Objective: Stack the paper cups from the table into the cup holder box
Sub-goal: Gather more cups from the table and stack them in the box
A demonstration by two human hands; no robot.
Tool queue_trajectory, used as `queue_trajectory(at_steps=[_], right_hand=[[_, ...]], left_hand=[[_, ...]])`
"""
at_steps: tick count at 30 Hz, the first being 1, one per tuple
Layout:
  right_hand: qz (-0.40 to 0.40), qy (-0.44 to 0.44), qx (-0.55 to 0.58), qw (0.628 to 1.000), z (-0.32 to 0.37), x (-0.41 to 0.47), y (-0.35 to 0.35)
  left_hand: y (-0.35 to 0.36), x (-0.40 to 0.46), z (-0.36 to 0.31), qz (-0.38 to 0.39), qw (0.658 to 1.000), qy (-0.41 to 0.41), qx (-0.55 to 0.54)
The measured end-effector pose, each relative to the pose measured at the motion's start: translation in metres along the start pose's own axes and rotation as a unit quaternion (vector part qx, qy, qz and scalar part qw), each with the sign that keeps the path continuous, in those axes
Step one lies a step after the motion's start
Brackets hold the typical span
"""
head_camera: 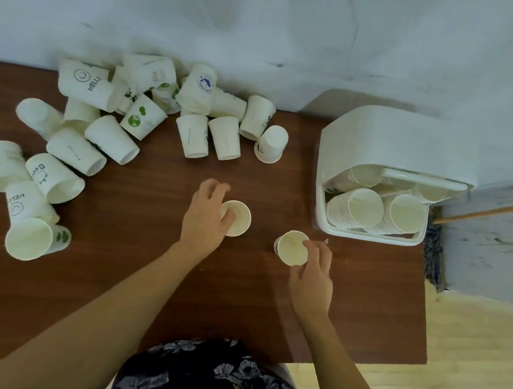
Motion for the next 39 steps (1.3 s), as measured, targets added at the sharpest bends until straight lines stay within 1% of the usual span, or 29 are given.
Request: queue_trajectory(at_steps=[2,4,5,7,10,14,17,21,25,28,32,34,39], right_hand=[[-0.017,-0.014,-0.041,0.999,0.005,-0.005,-0.002],[-0.019,-0.022,-0.077,0.997,0.007,-0.009,-0.001],[-0.017,-0.026,-0.088,0.996,0.007,-0.011,0.001],[-0.01,-0.033,-0.09,0.995,0.006,-0.012,0.005],[-0.006,-0.032,-0.057,0.998,0.002,-0.011,0.005],[-0.045,-0.045,0.009,0.998,0.01,-0.011,-0.028],[-0.082,-0.054,0.073,0.992,0.015,-0.013,-0.07],[-0.156,-0.082,0.131,0.976,0.016,-0.017,-0.136],[-0.214,-0.118,0.163,0.956,0.011,-0.017,-0.196],[-0.241,-0.115,0.198,0.943,-0.001,-0.01,-0.229],[-0.242,-0.119,0.19,0.944,-0.021,0.012,-0.251],[-0.224,-0.124,0.175,0.951,-0.029,0.026,-0.253],[-0.175,-0.125,0.165,0.963,-0.042,0.05,-0.258]], left_hand=[[-0.008,-0.008,-0.022,-0.028,0.993,0.103,0.048],[0.002,-0.017,-0.034,0.004,0.984,0.156,0.083],[0.01,-0.02,-0.036,0.031,0.981,0.161,0.101],[0.024,-0.025,-0.032,0.071,0.979,0.146,0.121],[0.026,-0.028,-0.029,0.076,0.983,0.128,0.107],[0.01,-0.028,-0.042,0.02,0.99,0.124,0.068],[-0.005,-0.028,-0.07,-0.019,0.99,0.131,0.045],[-0.028,-0.021,-0.128,-0.068,0.986,0.15,0.026],[-0.048,-0.01,-0.191,-0.103,0.979,0.175,0.01],[-0.053,-0.001,-0.236,-0.12,0.969,0.214,0.0],[-0.04,0.012,-0.28,-0.11,0.962,0.248,-0.014],[-0.025,0.017,-0.296,-0.097,0.961,0.259,0.006],[0.016,0.028,-0.304,-0.066,0.971,0.223,0.047]])
Point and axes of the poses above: each hand's wrist, its own x-axis towards the middle knuckle, its own y-axis out of the palm, z = x × y, the point moved 10 cm from there along x, towards the middle knuckle, and after that the axes turned 14 degrees about y, right-handed, at the moved point
